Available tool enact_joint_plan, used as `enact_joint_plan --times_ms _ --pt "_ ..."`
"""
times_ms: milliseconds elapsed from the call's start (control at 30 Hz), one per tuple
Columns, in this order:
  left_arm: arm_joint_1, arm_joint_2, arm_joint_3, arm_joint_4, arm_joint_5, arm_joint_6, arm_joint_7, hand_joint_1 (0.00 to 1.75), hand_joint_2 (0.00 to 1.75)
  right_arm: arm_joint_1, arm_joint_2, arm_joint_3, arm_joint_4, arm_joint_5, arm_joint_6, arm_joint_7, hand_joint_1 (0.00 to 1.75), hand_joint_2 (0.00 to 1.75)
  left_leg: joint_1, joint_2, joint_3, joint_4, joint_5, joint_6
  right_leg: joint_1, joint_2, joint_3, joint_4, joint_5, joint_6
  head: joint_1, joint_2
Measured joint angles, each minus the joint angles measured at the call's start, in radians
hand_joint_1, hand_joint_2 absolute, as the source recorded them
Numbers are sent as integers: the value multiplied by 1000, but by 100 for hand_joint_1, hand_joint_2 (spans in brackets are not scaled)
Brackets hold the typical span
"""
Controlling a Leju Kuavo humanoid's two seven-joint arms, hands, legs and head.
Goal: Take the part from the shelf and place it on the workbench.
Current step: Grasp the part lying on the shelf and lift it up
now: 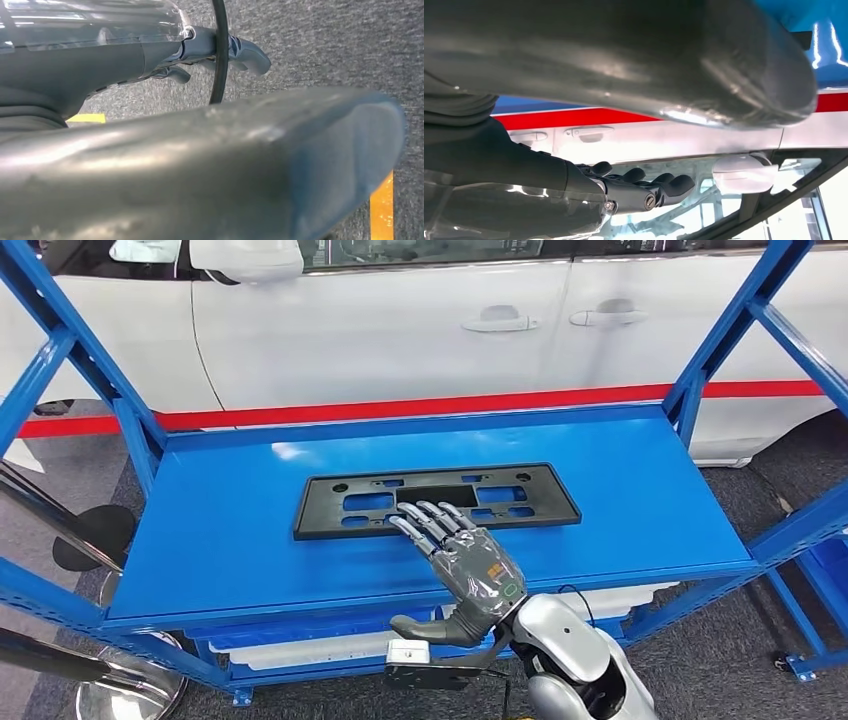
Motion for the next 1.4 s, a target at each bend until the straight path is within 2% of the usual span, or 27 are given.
enact_joint_plan --times_ms 33,100,133,267,333,400,433,467,500,567,600,633,700,767,833,900,933,967,1000,1067,1100,1133,1167,1233,1300,1367,1400 --pt "0 0 0 0 -1 0 0 0 0 -2 0 1 3 0 0 1 0 0 -1 -1 8 0 -6 -2 1 0 24 -67 47 -6 0 0" --pt "-1 -2 1 0 -3 -1 -1 0 0 -7 0 3 9 -1 0 2 0 0 -5 -2 18 2 -19 -10 8 -2 72 -182 99 -17 0 0" --pt "-2 -2 1 0 -3 -1 -1 0 0 -10 0 4 12 -1 0 2 0 0 -6 -2 20 2 -25 -16 10 -2 84 -211 103 -22 0 0" --pt "-5 -2 1 -1 -6 -2 -2 0 0 -14 2 5 20 -3 0 5 0 0 -5 2 24 13 -44 -38 7 2 100 -232 91 -39 0 0" --pt "-6 -2 2 -2 -7 -2 -2 0 0 -17 3 5 23 -4 0 7 0 0 -1 2 -14 100 -87 -49 3 0 115 -240 85 -49 0 0" --pt "-4 -2 3 -2 -8 -2 -2 0 0 -19 4 5 28 -6 0 9 0 0 2 2 -92 237 -136 -57 4 -2 125 -240 75 -55 0 0" --pt "-2 -2 4 -2 -9 -2 -2 0 0 -19 4 5 31 -6 0 10 0 0 3 2 -123 281 -141 -60 4 -1 131 -240 70 -55 0 0" --pt "-1 -2 5 -2 -9 -2 -2 0 0 -19 4 5 33 -6 0 11 0 0 4 2 -138 287 -124 -61 4 0 138 -240 64 -54 0 0" --pt "0 -2 6 -2 -10 -2 -2 0 0 -19 4 5 35 -6 0 11 0 0 4 2 -133 252 -86 -61 3 1 147 -240 58 -52 0 0" --pt "0 -1 8 -2 -11 -2 -2 0 0 -19 4 5 37 -6 0 12 0 0 3 2 -86 118 3 -56 4 2 167 -240 43 -46 0 0" --pt "0 -1 9 -3 -11 -2 -2 0 0 -20 4 5 38 -6 0 12 0 44 2 2 -63 61 26 -51 5 3 172 -239 37 -41 0 0" --pt "-1 -1 10 -3 -12 -2 -2 0 0 -20 4 5 39 -6 0 12 0 87 -1 1 -50 29 34 -46 7 3 175 -238 32 -36 0 0" --pt "-2 -1 11 -3 -13 -2 -1 0 0 -21 4 5 39 -6 0 12 0 87 -5 0 -43 13 25 -34 8 4 176 -241 28 -24 0 0" --pt "-1 -2 11 -3 -15 -3 -1 0 0 -23 4 4 40 -6 0 13 0 0 -1 0 -36 4 25 -21 6 3 176 -234 19 -14 0 0" --pt "-1 -3 11 -4 -16 -5 -1 0 0 -25 5 3 42 -6 0 14 0 0 3 1 -23 -5 23 -7 4 2 141 -160 -15 -6 0 0" --pt "-2 -3 11 -6 -17 -8 -1 0 0 -25 4 2 47 -6 1 14 0 0 2 2 -16 -6 15 1 3 1 58 -23 -62 -1 0 0" --pt "-2 -3 11 -7 -17 -9 -1 0 0 -24 4 1 50 -6 2 14 0 0 1 2 -11 -6 10 2 2 1 19 30 -70 2 0 0" --pt "-2 -3 12 -8 -17 -10 -1 0 0 -24 4 1 54 -7 2 14 0 0 1 1 -5 -6 5 2 1 1 -3 48 -58 3 0 0" --pt "-1 -3 12 -9 -17 -11 -1 0 0 -24 4 1 57 -7 3 14 0 0 1 0 3 -5 -1 1 1 1 -6 28 -25 3 0 0" --pt "0 -5 12 -9 -17 -12 -1 0 0 -24 4 1 61 -7 3 14 0 0 0 -1 20 -5 -16 -5 1 -1 34 -93 63 -3 0 0" --pt "-1 -5 12 -9 -17 -13 -1 0 0 -25 5 1 63 -7 4 14 0 0 -2 -2 27 -3 -24 -10 3 -2 59 -155 90 -8 0 0" --pt "-2 -6 12 -9 -18 -13 -1 0 0 -26 5 1 64 -7 4 14 0 0 -3 -2 31 -2 -31 -16 5 -2 76 -196 103 -14 0 0" --pt "-3 -6 12 -10 -18 -13 -1 0 0 -26 5 1 66 -7 4 15 0 0 -5 -2 32 -3 -36 -22 8 -2 85 -214 99 -20 0 0" --pt "-5 -7 12 -11 -18 -13 -1 0 0 -27 6 1 67 -7 3 15 0 0 -5 1 37 -6 -43 -34 9 1 90 -221 90 -31 0 0" --pt "-7 -7 12 -13 -19 -13 -2 0 0 -28 8 1 68 -7 3 14 0 87 -3 3 35 22 -62 -46 5 2 103 -230 86 -43 0 0" --pt "-7 -7 12 -14 -20 -13 -2 0 0 -30 10 1 71 -7 3 14 0 175 0 4 -12 124 -108 -55 3 0 117 -235 79 -53 0 0" --pt "-6 -7 12 -14 -21 -13 -2 0 0 -30 11 1 75 -7 4 14 0 175 2 4 -53 194 -134 -59 3 -1 121 -234 75 -57 0 0"
